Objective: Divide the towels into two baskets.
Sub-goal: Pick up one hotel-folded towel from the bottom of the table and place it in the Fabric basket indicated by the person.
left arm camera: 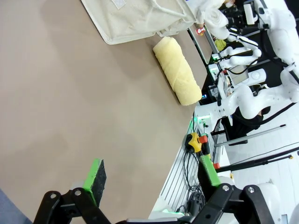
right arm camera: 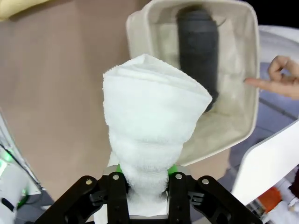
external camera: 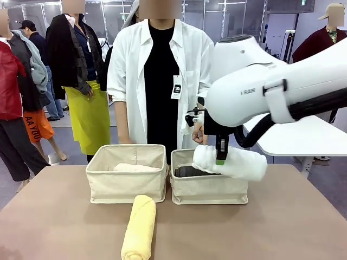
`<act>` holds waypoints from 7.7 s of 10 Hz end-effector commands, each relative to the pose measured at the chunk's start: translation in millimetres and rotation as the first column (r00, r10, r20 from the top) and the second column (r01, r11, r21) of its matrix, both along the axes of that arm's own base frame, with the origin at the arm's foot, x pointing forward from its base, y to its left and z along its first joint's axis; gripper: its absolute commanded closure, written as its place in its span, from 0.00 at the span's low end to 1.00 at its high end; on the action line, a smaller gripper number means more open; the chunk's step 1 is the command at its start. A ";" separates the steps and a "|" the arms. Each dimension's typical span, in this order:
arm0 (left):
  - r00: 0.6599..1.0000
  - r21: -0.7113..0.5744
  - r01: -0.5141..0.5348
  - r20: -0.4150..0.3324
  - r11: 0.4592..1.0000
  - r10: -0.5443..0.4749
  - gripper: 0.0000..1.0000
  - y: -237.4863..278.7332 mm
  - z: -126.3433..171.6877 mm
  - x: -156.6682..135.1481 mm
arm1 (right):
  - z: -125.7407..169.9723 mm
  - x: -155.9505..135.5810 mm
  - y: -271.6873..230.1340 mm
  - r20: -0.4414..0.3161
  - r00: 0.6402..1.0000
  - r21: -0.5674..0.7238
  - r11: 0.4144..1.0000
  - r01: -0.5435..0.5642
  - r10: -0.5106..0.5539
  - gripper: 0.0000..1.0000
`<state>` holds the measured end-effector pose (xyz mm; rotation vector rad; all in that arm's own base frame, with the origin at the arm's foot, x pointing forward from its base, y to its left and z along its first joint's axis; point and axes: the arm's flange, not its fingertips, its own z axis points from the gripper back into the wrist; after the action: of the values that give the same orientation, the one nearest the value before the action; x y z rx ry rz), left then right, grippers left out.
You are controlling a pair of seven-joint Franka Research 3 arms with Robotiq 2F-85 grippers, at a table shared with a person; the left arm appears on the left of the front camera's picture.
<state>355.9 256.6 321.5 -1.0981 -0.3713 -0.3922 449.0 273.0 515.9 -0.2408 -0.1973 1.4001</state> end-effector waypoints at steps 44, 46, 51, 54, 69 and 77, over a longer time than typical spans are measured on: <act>1.000 0.000 0.006 -0.002 1.000 -0.006 0.00 0.2 3.0 -5.4 | -87.5 -85.4 -341.0 -0.733 0.668 0.535 0.498 0.682 -0.127 0.00; 1.000 0.000 0.006 -0.002 1.000 -0.006 0.00 0.2 3.0 -5.4 | -103.8 -100.5 -411.6 -0.827 0.554 0.488 0.370 0.790 -0.092 0.00; 1.000 0.000 0.006 -0.002 1.000 -0.006 0.00 0.2 3.0 -5.4 | -162.4 -127.4 -486.2 -0.904 0.424 0.420 0.071 0.905 -0.056 0.00; 1.000 0.000 0.006 -0.002 1.000 -0.006 0.00 0.2 3.0 -5.4 | -164.7 -130.7 -487.6 -0.916 0.392 0.382 0.115 0.917 -0.088 0.00; 1.000 0.061 0.030 0.008 0.998 -0.030 0.00 -21.3 18.5 2.6 | -164.7 -130.7 -487.6 -0.916 0.392 0.382 0.115 0.917 -0.088 0.00; 1.000 0.257 -0.024 0.007 0.966 0.023 0.00 -236.7 79.8 -35.2 | -164.7 -130.7 -487.6 -0.916 0.392 0.382 0.115 0.917 -0.088 0.00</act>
<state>337.2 50.1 405.1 -0.8655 -0.2860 -0.4395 323.0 -214.1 347.9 1.1682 -0.1486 0.2165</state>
